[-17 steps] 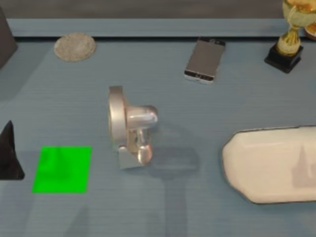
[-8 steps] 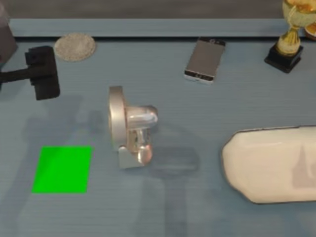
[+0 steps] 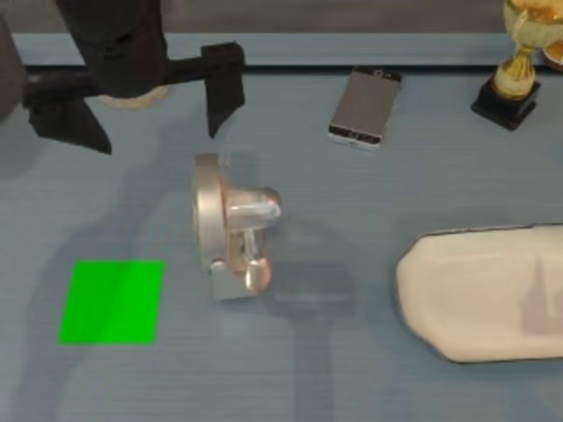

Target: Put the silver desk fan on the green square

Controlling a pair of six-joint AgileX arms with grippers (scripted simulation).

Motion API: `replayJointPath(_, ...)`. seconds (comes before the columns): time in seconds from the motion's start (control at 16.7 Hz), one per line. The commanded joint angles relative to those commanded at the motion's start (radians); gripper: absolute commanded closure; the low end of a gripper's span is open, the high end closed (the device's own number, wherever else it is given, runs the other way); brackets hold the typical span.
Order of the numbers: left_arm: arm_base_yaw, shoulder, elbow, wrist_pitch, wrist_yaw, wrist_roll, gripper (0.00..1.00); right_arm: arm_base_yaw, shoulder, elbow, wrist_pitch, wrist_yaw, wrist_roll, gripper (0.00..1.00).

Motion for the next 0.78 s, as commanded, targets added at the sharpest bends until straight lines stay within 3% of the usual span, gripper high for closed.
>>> replayJointPath(0.3,-0.057,0.223,0.237,-0.165,0.0,-0.071,0.0,0.0,0.0,0.0,0.0,0.0,0.0,0.0)
replayJointPath(0.78,-0.058,0.239,0.239,-0.162,0.0,-0.075,0.0,0.0,0.0,0.0,0.0,0.0,0.0,0.0)
